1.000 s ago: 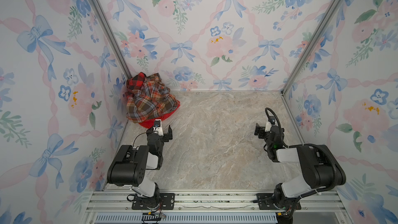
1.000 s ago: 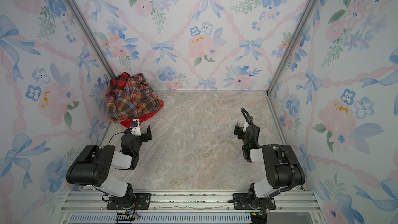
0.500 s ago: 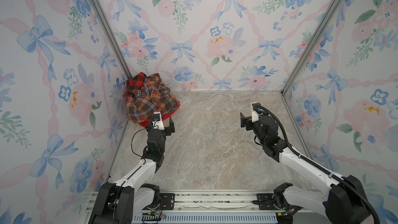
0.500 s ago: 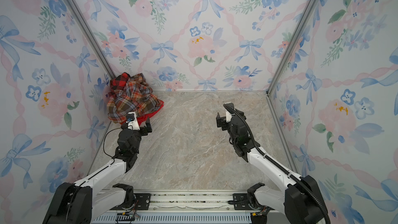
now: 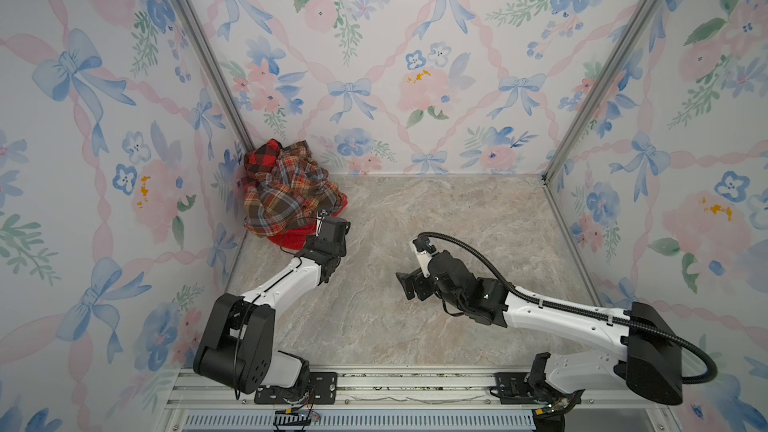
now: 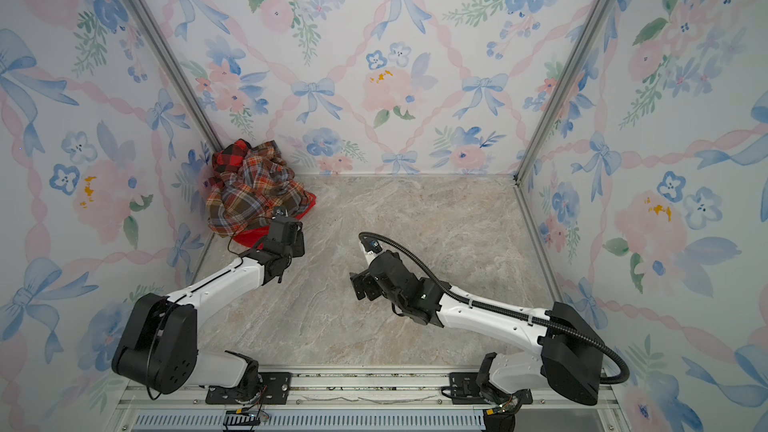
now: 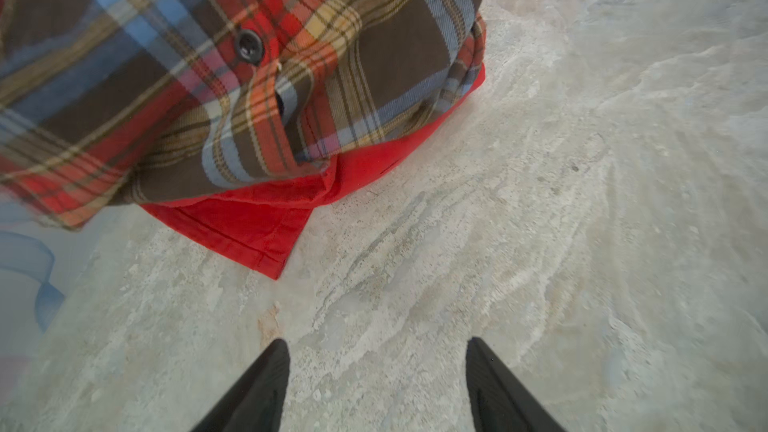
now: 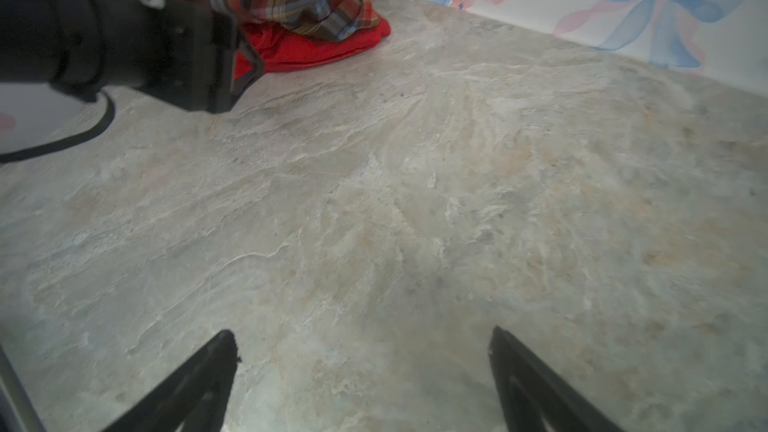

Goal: Pick out a specific cloth from the pile
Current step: 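Reach the left gripper under the plaid shirt while the right arm moves inward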

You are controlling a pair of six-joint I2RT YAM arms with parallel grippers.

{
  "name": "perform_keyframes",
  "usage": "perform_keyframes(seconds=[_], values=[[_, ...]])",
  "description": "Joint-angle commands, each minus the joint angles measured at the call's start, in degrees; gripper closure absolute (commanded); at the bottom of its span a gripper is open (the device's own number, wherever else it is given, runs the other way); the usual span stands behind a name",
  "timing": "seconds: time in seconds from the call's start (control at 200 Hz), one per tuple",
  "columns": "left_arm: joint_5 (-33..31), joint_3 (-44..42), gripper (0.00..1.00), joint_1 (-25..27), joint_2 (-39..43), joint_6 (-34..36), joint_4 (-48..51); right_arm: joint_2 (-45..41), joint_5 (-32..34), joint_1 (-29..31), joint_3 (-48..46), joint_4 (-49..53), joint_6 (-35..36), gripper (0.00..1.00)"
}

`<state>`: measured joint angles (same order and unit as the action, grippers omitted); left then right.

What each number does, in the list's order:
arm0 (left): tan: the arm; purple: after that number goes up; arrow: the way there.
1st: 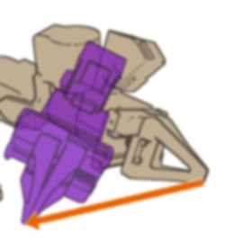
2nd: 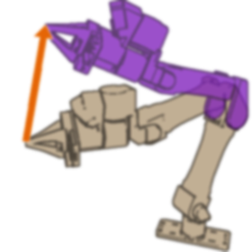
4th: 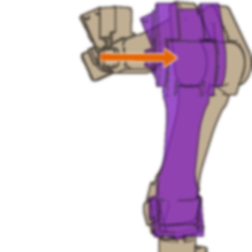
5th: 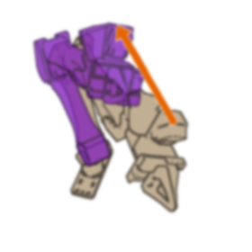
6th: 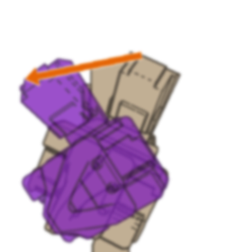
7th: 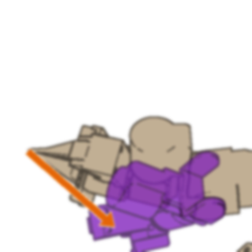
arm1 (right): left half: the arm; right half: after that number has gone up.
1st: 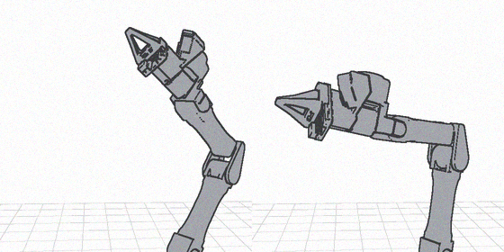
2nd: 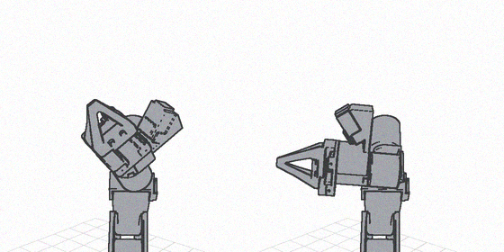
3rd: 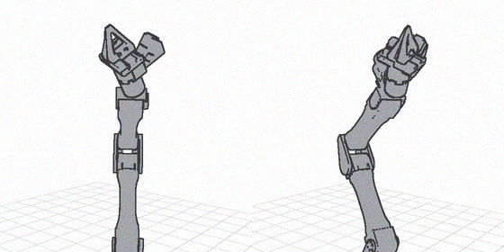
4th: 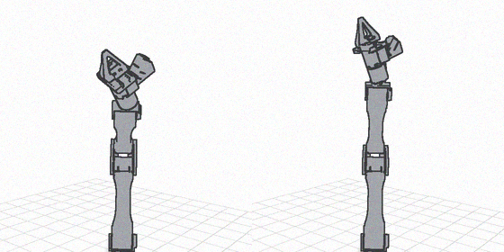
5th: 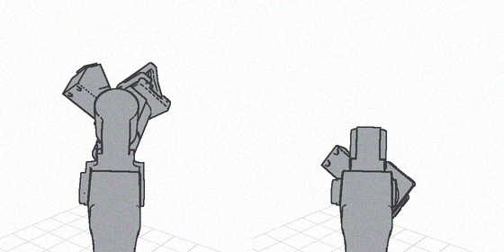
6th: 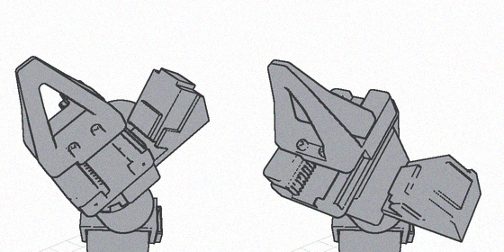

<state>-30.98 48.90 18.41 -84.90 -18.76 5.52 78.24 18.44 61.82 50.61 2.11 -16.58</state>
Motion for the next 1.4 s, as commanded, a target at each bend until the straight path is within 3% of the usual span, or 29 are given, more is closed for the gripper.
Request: perform_keyframes(seconds=[0.0, 0.285, 0.54, 0.725, 0.95, 1.395], values=[[-10.2, 6.5, 0.35, 0.5, -7.6, 5.1, 5.3, 1.2, 1.5, 3.0, 4.3, 0.0, -1.0, 0.03], [-21.1, 13.8, 0.49, 1.2, -21.8, 12.0, 7.0, -0.3, 2.6, 3.4, 2.8, 0.0, -2.3, 0.03], [-25.5, 18.3, 0.54, 1.4, -28.3, 17.5, 6.2, -1.2, 3.1, 3.4, 3.0, 1.7, -2.6, 0.03], [-32.0, 21.6, 0.55, 1.7, -32.3, 22.6, 5.3, -1.9, 3.5, 3.3, 2.4, 2.4, -2.8, 0.03], [-31.5, 21.2, 0.54, 1.5, -32.1, 27.4, 0.6, -2.1, 3.9, 3.4, 2.1, 3.4, -2.8, 0.03], [-29.7, 22.1, 0.57, -0.5, -32.7, 27.3, 0.2, -0.4, 3.9, 3.4, 3.3, 4.3, -3.7, 0.03]])
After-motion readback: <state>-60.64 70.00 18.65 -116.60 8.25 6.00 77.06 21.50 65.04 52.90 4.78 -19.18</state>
